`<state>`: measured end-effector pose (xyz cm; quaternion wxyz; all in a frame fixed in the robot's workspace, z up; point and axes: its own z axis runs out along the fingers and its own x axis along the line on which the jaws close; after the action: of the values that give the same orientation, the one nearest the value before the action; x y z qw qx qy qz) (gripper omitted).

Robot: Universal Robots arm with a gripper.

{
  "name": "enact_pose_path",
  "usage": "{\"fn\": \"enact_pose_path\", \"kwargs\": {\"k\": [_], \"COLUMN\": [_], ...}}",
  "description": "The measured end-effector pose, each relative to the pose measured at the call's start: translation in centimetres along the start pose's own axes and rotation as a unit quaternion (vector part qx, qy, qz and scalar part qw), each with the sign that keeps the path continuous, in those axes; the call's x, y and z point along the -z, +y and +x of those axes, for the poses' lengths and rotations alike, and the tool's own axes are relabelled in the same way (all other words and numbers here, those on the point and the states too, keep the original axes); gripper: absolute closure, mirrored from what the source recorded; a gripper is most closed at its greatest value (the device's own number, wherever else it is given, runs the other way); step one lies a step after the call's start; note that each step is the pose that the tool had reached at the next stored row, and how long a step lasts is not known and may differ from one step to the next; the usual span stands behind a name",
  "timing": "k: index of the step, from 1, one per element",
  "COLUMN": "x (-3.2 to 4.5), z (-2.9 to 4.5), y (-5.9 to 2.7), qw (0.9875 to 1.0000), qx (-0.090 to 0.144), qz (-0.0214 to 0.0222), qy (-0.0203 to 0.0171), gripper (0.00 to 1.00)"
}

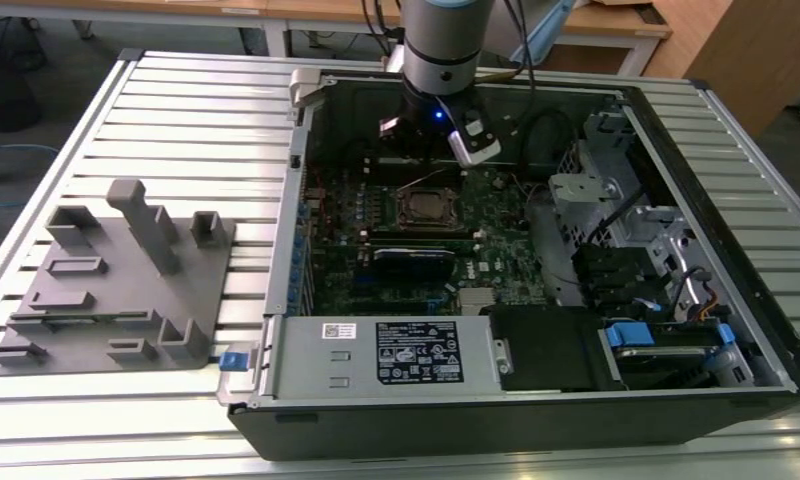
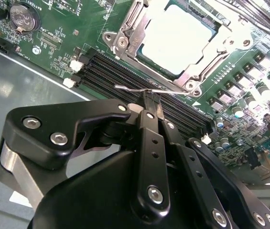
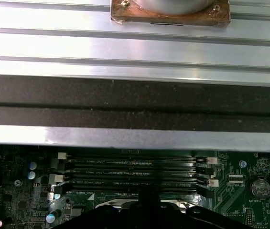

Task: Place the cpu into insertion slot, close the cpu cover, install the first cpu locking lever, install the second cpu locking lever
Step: 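Install the first cpu locking lever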

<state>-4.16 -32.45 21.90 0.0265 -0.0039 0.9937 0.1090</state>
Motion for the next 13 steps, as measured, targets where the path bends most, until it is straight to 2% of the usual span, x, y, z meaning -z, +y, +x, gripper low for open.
{"fn": "enact_pose_path", "kwargs": {"k": [13], "x": [-0.16], "z": [-0.08], "y": [-0.04], "qw": [1.0000], "qx": [0.000], "qz": [0.0000], "qy": [0.0000], "gripper": [0.89]}}
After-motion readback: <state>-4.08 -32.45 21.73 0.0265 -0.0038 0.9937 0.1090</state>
